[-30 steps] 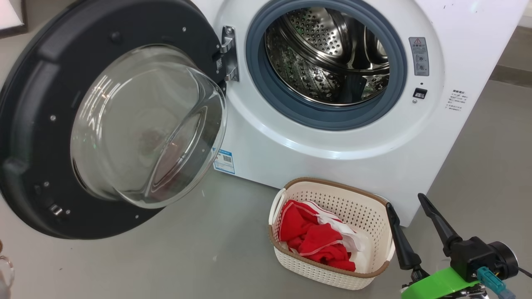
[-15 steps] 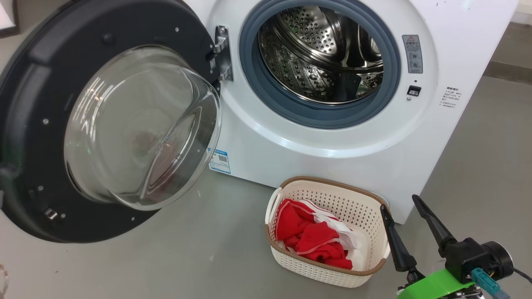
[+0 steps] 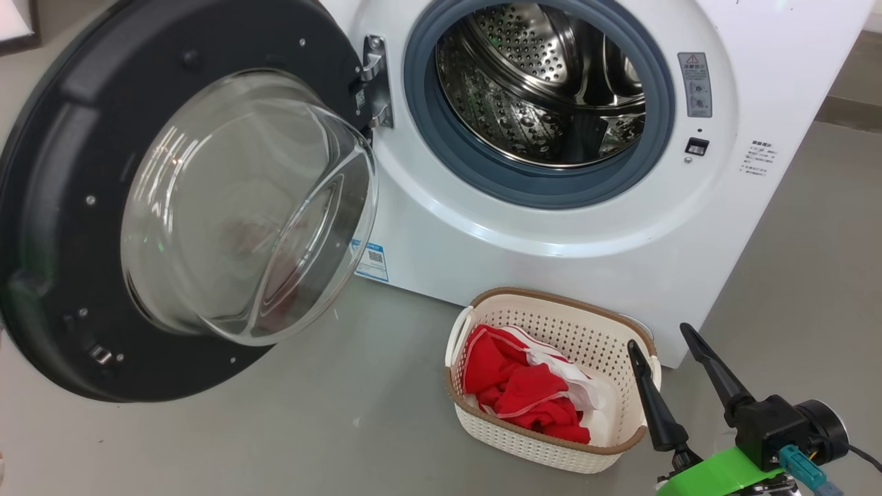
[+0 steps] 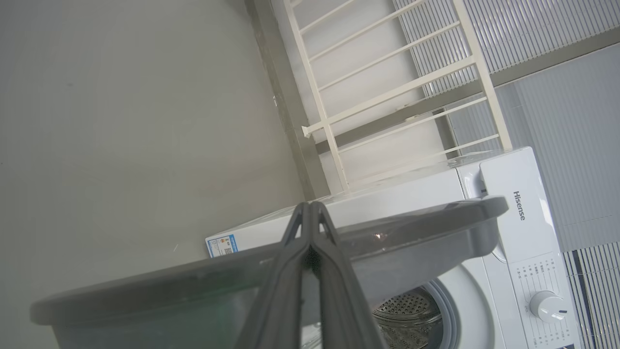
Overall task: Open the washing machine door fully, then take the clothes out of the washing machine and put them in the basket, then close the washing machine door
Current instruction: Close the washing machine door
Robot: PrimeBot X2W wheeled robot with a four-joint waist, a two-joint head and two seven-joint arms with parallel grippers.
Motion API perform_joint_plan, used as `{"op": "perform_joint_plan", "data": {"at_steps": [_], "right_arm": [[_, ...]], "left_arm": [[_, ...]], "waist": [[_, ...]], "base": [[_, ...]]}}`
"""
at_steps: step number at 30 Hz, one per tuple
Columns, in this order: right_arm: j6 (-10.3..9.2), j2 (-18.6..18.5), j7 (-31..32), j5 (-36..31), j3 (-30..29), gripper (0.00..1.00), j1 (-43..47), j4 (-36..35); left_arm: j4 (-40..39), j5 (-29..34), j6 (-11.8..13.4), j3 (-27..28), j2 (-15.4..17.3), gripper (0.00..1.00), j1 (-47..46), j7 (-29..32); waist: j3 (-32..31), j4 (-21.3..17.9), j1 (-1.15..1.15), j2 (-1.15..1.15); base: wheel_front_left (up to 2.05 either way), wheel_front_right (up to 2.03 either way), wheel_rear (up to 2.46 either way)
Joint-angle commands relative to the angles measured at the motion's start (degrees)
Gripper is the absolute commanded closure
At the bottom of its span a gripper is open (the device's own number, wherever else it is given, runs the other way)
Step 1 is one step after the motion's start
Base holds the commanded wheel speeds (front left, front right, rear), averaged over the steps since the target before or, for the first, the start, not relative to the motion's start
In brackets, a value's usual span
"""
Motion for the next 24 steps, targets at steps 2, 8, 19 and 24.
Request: {"op": "perform_joint_plan", "data": {"at_steps": [2, 8, 19, 24], "right_arm": [[0.20, -0.62, -0.36, -0.39, 1.39, 0.00, -0.85, -1.53], [0.20, -0.62, -0.36, -0.21, 1.38, 0.00, -0.81, -1.46], [0.20, -0.62, -0.36, 0.10, 1.39, 0.00, -0.83, -1.44], [0.20, -0.62, -0.36, 0.41, 1.46, 0.00, -0.83, -1.36]], "left_arm": [[-1.40, -1.11, -0.76, 0.11, 1.07, 1.00, -0.06, 2.01], [-2.34, -2.83, -1.52, 0.83, 0.26, 1.00, 0.80, 4.25], [-6.04, -5.03, -2.61, 1.28, -1.21, 1.00, 3.59, 8.51], [-9.37, -6.18, -2.75, 1.31, -2.75, 1.00, 5.68, 10.87]], "waist": [[0.15, 0.29, 0.00, 0.00], [0.28, 0.81, 0.00, 0.00], [0.30, 1.61, 0.00, 0.00], [0.23, 2.08, 0.00, 0.00]], "base": [[0.00, 0.00, 0.00], [0.00, 0.00, 0.00], [0.00, 0.00, 0.00], [0.00, 0.00, 0.00]]}}
